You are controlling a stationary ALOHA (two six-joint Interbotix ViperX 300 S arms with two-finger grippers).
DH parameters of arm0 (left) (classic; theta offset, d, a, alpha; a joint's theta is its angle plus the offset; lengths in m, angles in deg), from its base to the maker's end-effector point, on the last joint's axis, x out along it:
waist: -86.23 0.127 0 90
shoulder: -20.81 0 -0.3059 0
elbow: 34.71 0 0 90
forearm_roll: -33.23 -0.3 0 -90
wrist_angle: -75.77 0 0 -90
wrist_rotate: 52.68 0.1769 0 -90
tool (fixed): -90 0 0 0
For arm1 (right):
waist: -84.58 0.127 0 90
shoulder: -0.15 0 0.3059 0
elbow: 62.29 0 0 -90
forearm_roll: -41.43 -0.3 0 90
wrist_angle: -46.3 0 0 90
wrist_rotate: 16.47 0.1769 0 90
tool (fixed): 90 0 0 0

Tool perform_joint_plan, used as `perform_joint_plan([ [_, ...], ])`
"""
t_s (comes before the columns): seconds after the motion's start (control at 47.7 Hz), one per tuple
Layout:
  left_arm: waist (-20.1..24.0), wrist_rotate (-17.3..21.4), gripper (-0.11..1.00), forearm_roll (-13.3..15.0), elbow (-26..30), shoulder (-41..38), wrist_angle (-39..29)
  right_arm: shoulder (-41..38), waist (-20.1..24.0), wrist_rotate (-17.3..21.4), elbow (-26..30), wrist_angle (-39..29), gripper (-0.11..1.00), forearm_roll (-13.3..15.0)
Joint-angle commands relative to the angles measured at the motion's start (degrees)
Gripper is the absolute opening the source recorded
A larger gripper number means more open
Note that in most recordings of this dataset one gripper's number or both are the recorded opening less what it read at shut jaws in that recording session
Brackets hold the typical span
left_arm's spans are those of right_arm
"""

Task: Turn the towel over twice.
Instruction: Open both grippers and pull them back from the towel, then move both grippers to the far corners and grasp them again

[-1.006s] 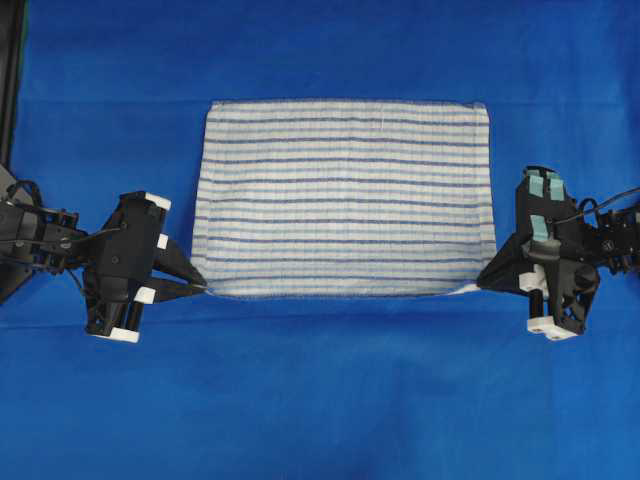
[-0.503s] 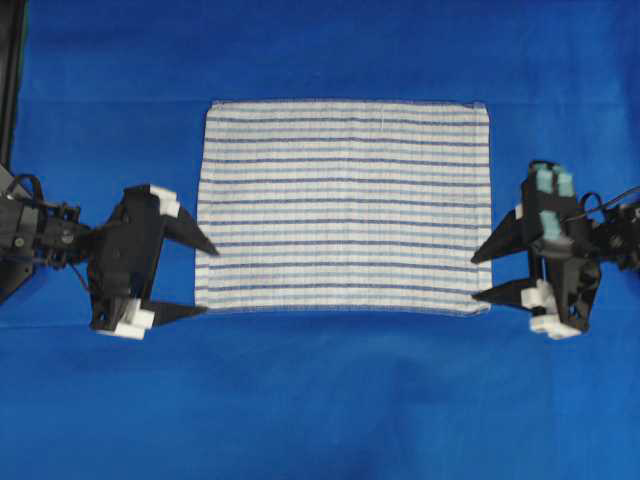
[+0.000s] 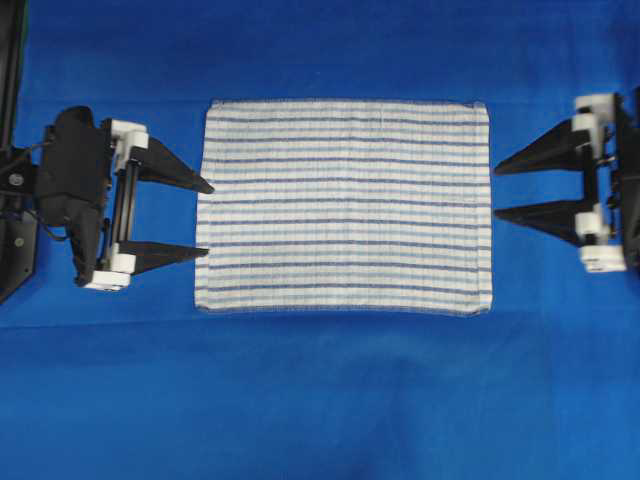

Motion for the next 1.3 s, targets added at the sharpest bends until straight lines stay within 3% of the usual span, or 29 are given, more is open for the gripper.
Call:
perform_joint_plan([
  [0.0, 0.62, 0.00, 0.84, 0.09, 0.35, 1.05, 0.53, 0.62, -0.53, 0.00, 1.05, -0.44, 0.62, 0.44],
  [0.335, 2.90, 0.00, 0.84, 0.00, 0.62, 0.53, 0.62, -1.85, -1.67, -0.09, 1.05, -0.88, 0.62, 0.62],
  [0.524, 8.61, 0.35, 0.85, 0.00, 0.35, -2.46, 3.60, -7.03, -8.88, -0.09, 1.05, -0.88, 0.62, 1.67],
  [0.818, 19.42, 5.98, 0.85, 0.00, 1.41, -15.29, 11.87, -18.54, -20.65, -0.09, 2.11, 0.70, 0.62, 5.10],
  [1.027, 24.08, 7.38, 0.85, 0.00, 4.04, -23.91, 15.38, -27.07, -26.72, -0.09, 1.58, 7.03, 0.62, 6.77],
  [1.279, 27.86, 9.58, 0.85, 0.00, 6.42, -32.52, 16.26, -36.12, -30.76, -0.18, 2.20, 12.13, 0.62, 7.91],
])
